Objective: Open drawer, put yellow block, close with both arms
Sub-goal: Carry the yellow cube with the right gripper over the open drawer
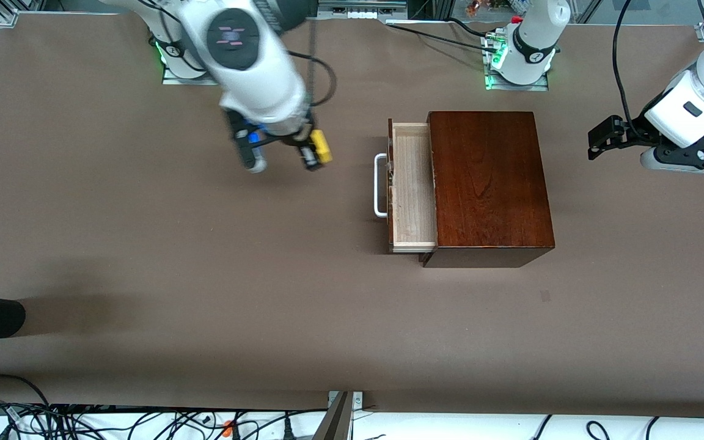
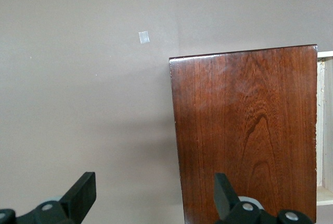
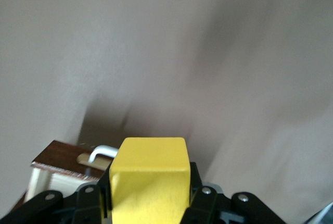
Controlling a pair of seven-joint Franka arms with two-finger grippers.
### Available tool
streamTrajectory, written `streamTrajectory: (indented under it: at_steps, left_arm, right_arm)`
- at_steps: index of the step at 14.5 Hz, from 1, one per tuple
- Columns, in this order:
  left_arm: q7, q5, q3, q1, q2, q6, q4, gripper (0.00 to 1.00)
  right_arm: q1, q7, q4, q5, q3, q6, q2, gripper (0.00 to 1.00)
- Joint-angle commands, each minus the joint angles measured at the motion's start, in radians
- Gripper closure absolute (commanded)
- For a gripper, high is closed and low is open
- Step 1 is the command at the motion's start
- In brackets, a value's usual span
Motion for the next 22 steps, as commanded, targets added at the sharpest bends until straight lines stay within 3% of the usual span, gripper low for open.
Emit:
streamTrajectory:
  at_steps: [1,3,7,15,21,22]
  left_arm:
    - [0.028,-0.02,0.0,0.008,0.003,-0.014,0.011,0.0]
    - [0.028,-0.02,0.0,0.011,0.004,-0.014,0.011,0.0]
    - [0.029,-0.02,0.0,0.011,0.003,-0.015,0.011,0.0]
    - [0.055,-0.02,0.0,0.029,0.004,-0.023,0.011,0.0]
    - [0.054,-0.022,-0.009,0.028,0.004,-0.023,0.012,0.0]
    - [0.054,-0.022,-0.011,0.028,0.004,-0.023,0.014,0.0]
  right_arm:
    - [0.06,0.252,0.203,0.013,-0.015,0.016,0.163,1.0]
    - [0.094,0.386,0.271,0.012,-0.017,0.055,0.24,1.0]
    - [0.141,0.546,0.276,0.007,-0.018,0.177,0.311,1.0]
    - [0.184,0.586,0.276,0.009,-0.015,0.371,0.4,1.0]
    - [0.206,0.534,0.272,0.0,-0.015,0.398,0.461,1.0]
    - [0.212,0.528,0.271,-0.003,-0.015,0.398,0.464,0.92]
